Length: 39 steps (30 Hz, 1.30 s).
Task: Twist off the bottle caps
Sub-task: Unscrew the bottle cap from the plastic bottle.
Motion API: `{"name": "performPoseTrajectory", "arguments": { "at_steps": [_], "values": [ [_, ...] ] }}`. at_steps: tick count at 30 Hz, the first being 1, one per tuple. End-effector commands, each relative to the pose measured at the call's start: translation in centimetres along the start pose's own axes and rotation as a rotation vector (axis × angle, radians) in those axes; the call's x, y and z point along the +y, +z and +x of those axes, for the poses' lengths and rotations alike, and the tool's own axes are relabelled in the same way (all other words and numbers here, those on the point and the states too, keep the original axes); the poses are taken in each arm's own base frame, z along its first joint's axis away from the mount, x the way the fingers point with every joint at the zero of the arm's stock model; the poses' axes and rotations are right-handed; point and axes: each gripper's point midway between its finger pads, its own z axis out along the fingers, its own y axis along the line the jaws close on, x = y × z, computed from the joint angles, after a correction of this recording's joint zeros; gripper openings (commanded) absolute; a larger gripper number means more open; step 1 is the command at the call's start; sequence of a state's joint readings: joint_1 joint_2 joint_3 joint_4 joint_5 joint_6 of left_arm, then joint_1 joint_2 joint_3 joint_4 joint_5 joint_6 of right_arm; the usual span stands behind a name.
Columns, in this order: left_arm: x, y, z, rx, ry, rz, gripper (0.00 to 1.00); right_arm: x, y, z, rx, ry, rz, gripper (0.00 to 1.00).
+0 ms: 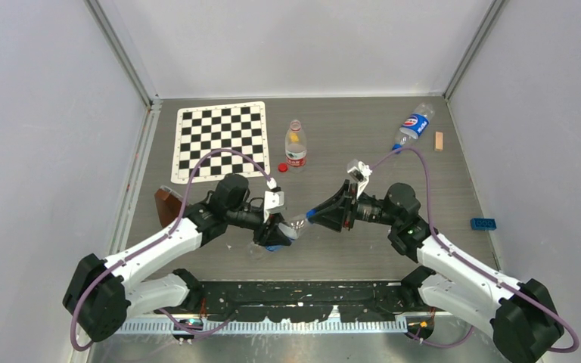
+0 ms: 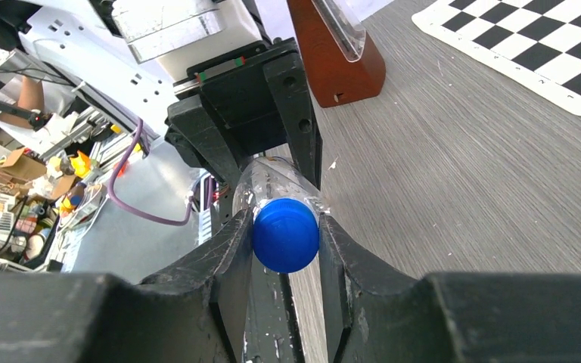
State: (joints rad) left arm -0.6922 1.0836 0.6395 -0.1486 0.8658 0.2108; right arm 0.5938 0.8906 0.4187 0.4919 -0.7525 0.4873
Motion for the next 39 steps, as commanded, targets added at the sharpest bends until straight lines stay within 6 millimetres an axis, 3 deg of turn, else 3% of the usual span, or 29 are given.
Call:
{"name": "performPoseTrajectory", "arguments": {
  "at_steps": [1, 2, 5, 9, 17, 22, 31, 39],
  "values": [
    [-1.6, -0.3, -5.0, -0.123, 0.122, 0.091, 0.05, 1.8, 0.1, -0.6, -0.019, -0.090, -0.083, 0.10],
    [-1.0, -0.3, -4.9, -0.120, 0.129, 0.054, 0.05, 1.6, 0.1, -0.9, -0.027, -0.079, -0.061, 0.17],
    [1.2, -0.5, -4.0, -0.107, 0.145, -0.086, 0.05, 1.6, 0.1, -2.1, -0.046, -0.031, -0.018, 0.57],
    [3.5, -1.6, -3.3, -0.105, 0.200, -0.256, 0.05, 1.2, -0.1, -4.7, -0.081, 0.031, 0.098, 0.72],
    [5.9, -4.0, -3.4, -0.125, 0.257, -0.476, 0.05, 0.0, -1.8, -7.6, -0.185, 0.146, 0.300, 0.78],
    [5.8, -4.6, -4.1, -0.148, 0.290, -0.528, 0.04, -2.3, -1.8, -6.7, -0.117, 0.281, 0.450, 0.77],
    [6.0, -4.7, -3.7, -0.125, 0.308, -0.559, 0.03, -1.5, 2.0, -6.8, -0.066, 0.409, 0.280, 0.74],
    [6.3, -4.3, -3.4, -0.104, 0.300, -0.551, 0.03, -1.7, 2.4, -7.1, -0.089, 0.413, 0.268, 0.75]
  ]
}}
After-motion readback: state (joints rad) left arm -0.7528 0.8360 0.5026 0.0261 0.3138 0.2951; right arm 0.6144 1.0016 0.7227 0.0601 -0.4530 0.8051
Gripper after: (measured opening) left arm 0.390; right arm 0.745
